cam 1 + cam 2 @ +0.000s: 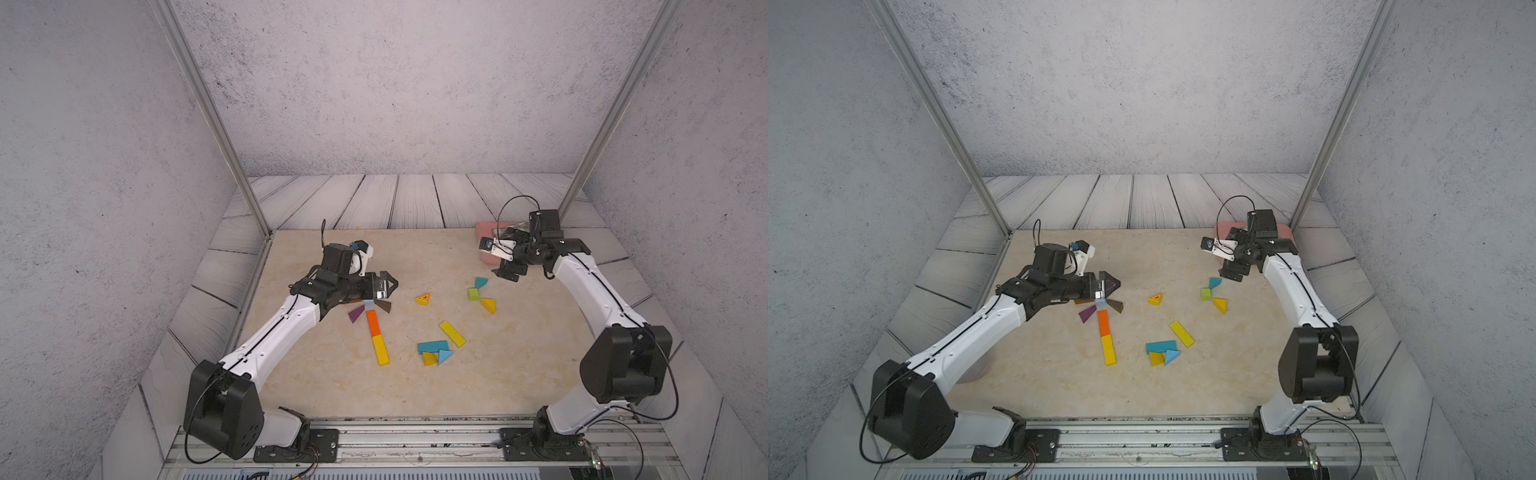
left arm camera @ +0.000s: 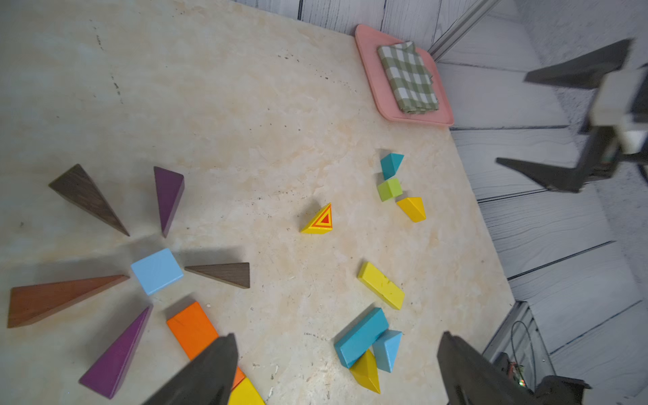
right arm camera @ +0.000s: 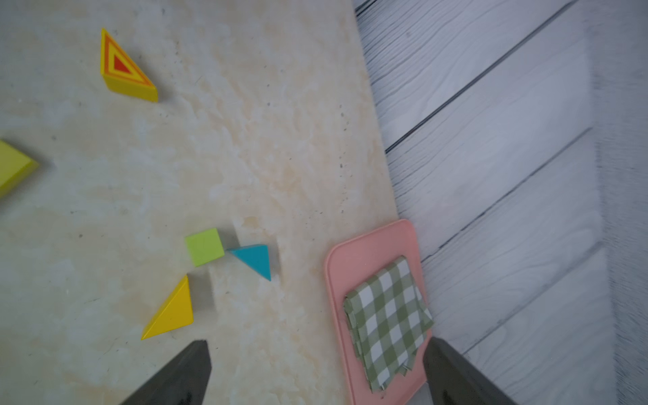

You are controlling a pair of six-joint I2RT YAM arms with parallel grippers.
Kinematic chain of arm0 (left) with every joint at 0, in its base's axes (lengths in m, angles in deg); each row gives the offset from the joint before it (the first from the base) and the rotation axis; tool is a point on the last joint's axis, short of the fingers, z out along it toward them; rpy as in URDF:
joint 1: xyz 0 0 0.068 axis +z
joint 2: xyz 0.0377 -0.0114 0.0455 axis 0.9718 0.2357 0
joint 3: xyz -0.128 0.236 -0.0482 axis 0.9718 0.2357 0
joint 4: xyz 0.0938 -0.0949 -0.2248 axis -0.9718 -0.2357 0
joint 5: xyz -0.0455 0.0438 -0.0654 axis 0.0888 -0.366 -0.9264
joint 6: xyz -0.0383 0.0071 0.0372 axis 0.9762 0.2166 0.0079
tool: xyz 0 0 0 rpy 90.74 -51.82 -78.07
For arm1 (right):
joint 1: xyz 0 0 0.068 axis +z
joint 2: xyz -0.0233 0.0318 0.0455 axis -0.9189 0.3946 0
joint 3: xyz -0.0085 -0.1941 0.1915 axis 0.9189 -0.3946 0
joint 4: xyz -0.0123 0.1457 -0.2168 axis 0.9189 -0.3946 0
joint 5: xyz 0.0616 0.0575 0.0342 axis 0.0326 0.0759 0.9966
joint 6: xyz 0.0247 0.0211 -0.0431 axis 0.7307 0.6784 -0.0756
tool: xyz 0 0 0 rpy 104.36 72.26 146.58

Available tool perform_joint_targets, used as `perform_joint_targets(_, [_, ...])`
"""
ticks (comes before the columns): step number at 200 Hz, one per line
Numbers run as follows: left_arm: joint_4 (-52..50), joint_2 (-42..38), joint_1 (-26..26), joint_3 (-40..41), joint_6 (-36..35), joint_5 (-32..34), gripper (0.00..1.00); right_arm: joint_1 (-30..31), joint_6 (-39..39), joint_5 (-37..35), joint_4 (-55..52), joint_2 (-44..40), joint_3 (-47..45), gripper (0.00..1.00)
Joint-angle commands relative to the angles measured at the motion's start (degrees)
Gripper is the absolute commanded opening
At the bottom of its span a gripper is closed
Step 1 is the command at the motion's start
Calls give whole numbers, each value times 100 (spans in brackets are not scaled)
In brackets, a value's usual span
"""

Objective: Assemble a small pinwheel with building blocks
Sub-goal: Assemble the building block at the center of the board, then adjust the building block at the center of the board.

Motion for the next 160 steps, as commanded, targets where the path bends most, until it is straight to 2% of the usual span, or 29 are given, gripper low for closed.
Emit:
perform_joint_targets(1, [-307,243,-223,-351,-335,426,96,-6,1453,134,404,-432,-139,99])
perform_joint_targets(28, [-323,552,-357,-662,-410,443,96,3,2571,321,775,-693,-483,99])
perform_joint_targets(37, [-428,703,-387,-838,-483,529,96,17,3538,134,848,-683,-386,99])
perform_joint_targets(55, [-762,1128,-535,-1322,-753,864,94,-1,6293,-959,672,-584,46,99])
perform_joint_targets(68, [-914,1508,-657,-1656,-964,1037,91,-8,7037,-931,164,-565,228,99])
perform_joint_targets(85, [-1325,2127,-825,-2270,-1234,1150,85,-17,7985,-926,399,-883,-320,99])
perform_joint_targets(103, [-1981,2836,-1097,-3054,-1645,1545,82,-25,8421,-695,746,-1328,-1033,99])
perform_joint_targets(117, [-2431,3348,-1272,-3586,-1947,1787,81,-19,8714,-875,737,-1543,-1338,99])
perform_joint_targets(160, [-3625,4652,-1536,-4939,-2252,1994,72,-35,8742,-462,625,-1743,-1852,99])
